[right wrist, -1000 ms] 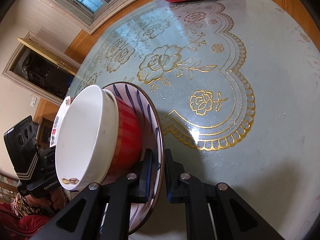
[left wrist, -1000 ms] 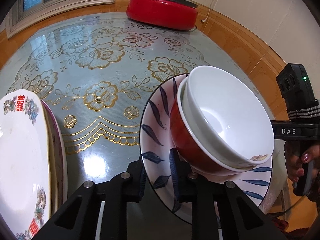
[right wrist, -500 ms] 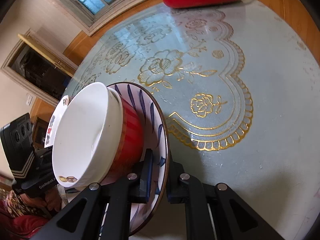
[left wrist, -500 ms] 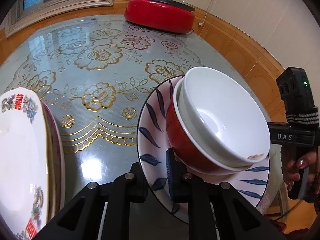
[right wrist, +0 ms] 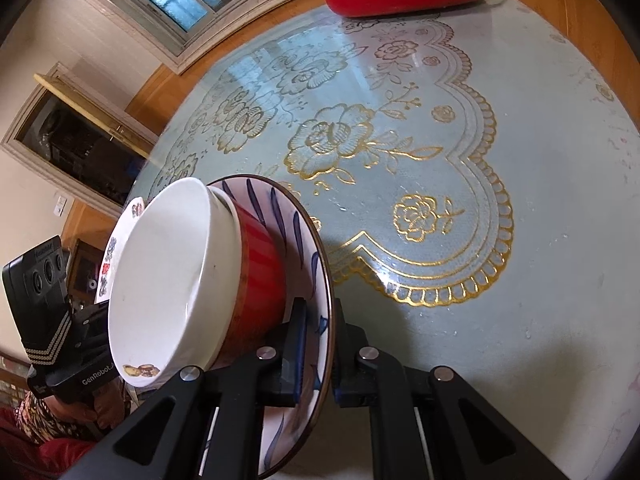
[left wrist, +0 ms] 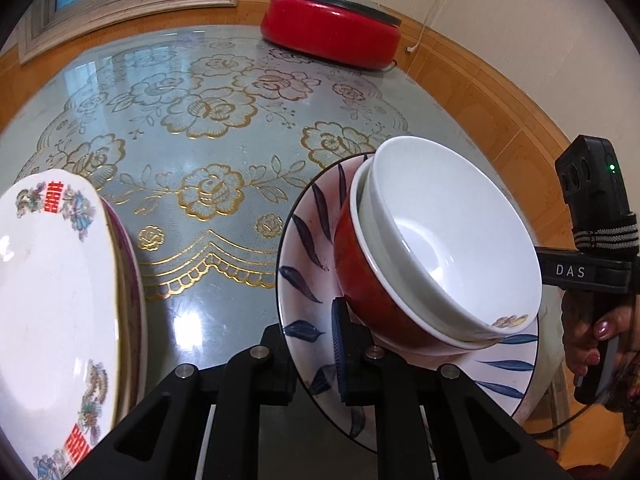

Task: Organize plates and bowls
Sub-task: 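Carry the blue-leaf plate with nested bowls toward the red-character plate stack, then lower the blue-leaf plate with bowls onto the red-character plate stack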

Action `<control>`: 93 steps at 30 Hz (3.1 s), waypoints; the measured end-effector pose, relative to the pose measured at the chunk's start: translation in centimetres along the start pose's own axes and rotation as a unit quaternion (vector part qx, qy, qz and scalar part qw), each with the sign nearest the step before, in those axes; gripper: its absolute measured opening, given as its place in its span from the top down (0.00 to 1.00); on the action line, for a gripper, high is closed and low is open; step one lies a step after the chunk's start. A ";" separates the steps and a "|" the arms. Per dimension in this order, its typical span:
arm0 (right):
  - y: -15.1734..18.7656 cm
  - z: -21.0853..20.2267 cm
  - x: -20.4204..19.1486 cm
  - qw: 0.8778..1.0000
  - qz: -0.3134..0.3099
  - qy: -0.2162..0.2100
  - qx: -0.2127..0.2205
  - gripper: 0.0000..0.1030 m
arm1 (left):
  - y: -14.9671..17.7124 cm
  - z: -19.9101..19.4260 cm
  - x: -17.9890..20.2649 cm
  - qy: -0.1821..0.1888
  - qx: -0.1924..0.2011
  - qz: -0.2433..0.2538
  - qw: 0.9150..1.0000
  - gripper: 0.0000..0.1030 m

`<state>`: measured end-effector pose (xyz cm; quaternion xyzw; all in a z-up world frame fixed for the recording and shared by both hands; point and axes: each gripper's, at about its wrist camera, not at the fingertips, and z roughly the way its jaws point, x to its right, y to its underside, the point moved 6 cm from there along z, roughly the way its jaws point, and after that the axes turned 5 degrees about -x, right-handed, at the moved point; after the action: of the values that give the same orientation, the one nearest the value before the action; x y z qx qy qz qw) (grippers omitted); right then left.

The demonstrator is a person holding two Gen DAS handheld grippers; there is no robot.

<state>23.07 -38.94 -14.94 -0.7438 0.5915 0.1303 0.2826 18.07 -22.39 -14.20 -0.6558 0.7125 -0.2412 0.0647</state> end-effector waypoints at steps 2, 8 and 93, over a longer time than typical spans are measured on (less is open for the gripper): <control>-0.3 -0.2 -0.4 1.000 -0.006 -0.003 0.002 0.91 | -0.1 -0.4 -0.1 -0.002 0.006 -0.001 1.000 0.88; -1.1 -1.0 -1.2 1.000 -0.011 -0.006 0.007 0.91 | -0.7 -1.8 -0.4 0.001 0.017 -0.015 1.000 0.88; -6.7 14.0 -23.7 0.994 -0.079 -0.049 -0.049 0.91 | 2.1 -12.0 -23.9 -0.081 0.049 -0.119 0.988 0.88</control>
<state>25.13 -10.86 -11.91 -0.7939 0.5093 0.1722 0.2841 14.41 3.87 -9.95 -0.7490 0.6095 -0.2280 0.1250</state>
